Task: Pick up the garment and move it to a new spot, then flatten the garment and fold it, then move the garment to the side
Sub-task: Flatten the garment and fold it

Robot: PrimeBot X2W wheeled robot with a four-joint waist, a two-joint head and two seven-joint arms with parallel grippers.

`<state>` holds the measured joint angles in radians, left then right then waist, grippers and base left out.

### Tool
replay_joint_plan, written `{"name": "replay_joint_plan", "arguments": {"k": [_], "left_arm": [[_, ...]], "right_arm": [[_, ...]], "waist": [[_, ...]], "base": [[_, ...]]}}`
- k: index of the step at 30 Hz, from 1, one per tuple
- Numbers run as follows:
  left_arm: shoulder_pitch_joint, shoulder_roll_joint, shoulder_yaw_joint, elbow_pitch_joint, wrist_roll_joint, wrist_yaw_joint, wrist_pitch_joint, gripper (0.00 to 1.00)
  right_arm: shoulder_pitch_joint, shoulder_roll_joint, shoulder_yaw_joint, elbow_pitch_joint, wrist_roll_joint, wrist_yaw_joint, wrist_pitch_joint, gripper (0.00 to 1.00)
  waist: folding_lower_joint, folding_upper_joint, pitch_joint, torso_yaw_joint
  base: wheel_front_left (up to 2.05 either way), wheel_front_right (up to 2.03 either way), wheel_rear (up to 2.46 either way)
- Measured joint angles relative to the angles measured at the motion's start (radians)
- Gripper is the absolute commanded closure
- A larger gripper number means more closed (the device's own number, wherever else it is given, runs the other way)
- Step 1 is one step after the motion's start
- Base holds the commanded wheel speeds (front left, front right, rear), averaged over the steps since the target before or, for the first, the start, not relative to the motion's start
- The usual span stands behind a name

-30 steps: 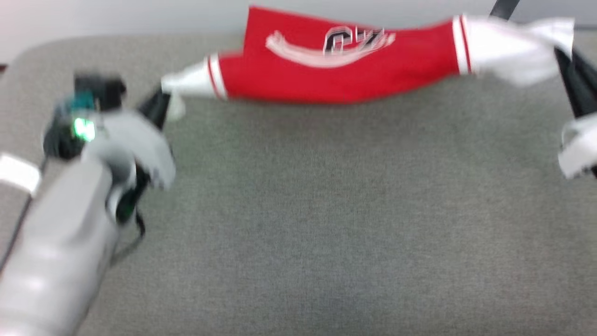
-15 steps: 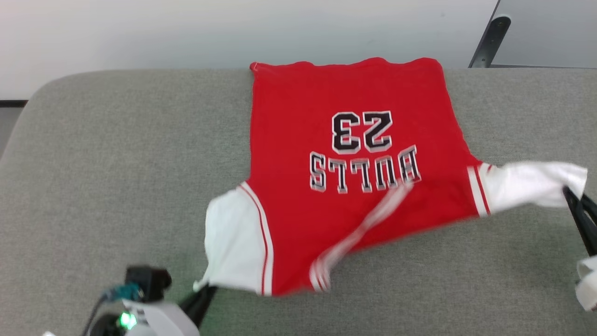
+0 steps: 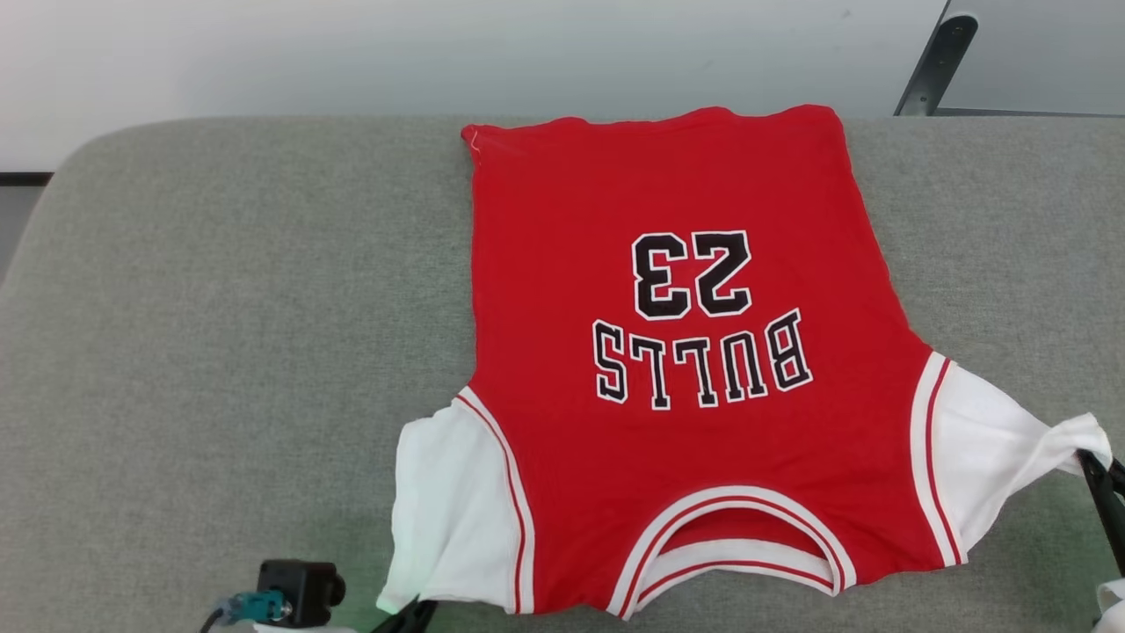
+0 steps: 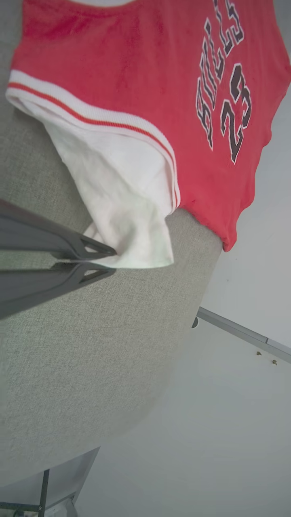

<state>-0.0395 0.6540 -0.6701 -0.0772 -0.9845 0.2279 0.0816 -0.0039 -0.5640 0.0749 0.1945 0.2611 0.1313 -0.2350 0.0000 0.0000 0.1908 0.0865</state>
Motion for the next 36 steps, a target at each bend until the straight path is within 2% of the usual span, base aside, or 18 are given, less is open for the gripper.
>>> {"name": "replay_joint_plan", "arguments": {"k": [9, 10, 12, 13, 14, 15, 16, 21, 27, 32, 36], "left_arm": [[-0.022, -0.014, 0.002, 0.011, -0.016, 0.003, 0.028, 1.0], [-0.022, -0.013, 0.001, 0.012, -0.016, 0.002, 0.028, 1.0], [-0.028, -0.015, 0.002, 0.014, -0.009, 0.002, 0.024, 1.0], [-0.033, -0.016, 0.001, 0.016, -0.009, 0.002, 0.023, 1.0], [-0.037, -0.016, 0.002, 0.018, -0.007, 0.003, 0.023, 1.0], [-0.039, -0.017, 0.003, 0.021, -0.005, 0.006, 0.017, 1.0], [-0.041, -0.017, 0.005, 0.023, -0.003, 0.01, 0.014, 1.0], [-0.043, -0.034, 0.027, 0.033, -0.011, 0.024, -0.007, 1.0], [-0.054, -0.039, 0.036, 0.037, 0.004, 0.026, -0.045, 1.0], [-0.064, -0.043, 0.039, 0.039, 0.022, 0.027, -0.069, 1.0], [-0.085, -0.049, 0.035, 0.038, 0.037, 0.027, -0.075, 1.0]], "right_arm": [[-0.012, 0.026, -0.027, 0.024, -0.007, 0.0, 0.073, 1.0], [-0.016, 0.029, -0.027, 0.026, -0.003, 0.0, 0.08, 0.84], [-0.031, 0.028, -0.018, 0.037, 0.029, 0.0, 0.113, 0.7], [-0.034, 0.027, -0.008, 0.04, 0.042, 0.0, 0.126, 0.57], [-0.037, 0.028, -0.002, 0.049, 0.067, 0.0, 0.151, 0.39], [-0.037, 0.023, 0.013, 0.054, 0.087, 0.0, 0.176, 0.09], [-0.038, 0.017, 0.023, 0.053, 0.093, 0.0, 0.183, 0.0], [-0.05, 0.008, 0.024, 0.039, 0.158, 0.0, 0.233, 0.0], [-0.019, 0.007, -0.026, -0.044, 0.167, 0.0, 0.21, 0.0], [-0.007, 0.037, -0.075, -0.164, 0.155, 0.0, 0.182, 0.0], [-0.022, 0.052, -0.099, -0.255, 0.153, 0.0, 0.201, 0.0]], "waist": [[0.0, 0.0, 0.009, -0.018], [0.0001, 0.0, 0.01, -0.02], [0.0, 0.0, 0.013, -0.022], [0.0, 0.0, 0.014, -0.023], [0.0, 0.0, 0.016, -0.024], [0.0, 0.0, 0.017, -0.024], [0.0, 0.0, 0.019, -0.024], [0.0, 0.0, 0.023, -0.026], [0.0, 0.0, 0.031, -0.031], [0.0, 0.0, 0.041, -0.038], [0.0001, 0.0, 0.054, -0.035]], "base": [[0.0, 0.0, 0.0], [0.0, 0.0, 0.0], [0.0, 0.0, 0.0], [0.0, 0.0, 0.0], [0.0, 0.0, 0.0], [0.0, 0.0, 0.0], [0.0, 0.0, 0.0], [0.0, 0.0, 0.0], [0.0, 0.0, 0.0], [0.0, 0.0, 0.0], [0.0, 0.0, 0.0]]}}
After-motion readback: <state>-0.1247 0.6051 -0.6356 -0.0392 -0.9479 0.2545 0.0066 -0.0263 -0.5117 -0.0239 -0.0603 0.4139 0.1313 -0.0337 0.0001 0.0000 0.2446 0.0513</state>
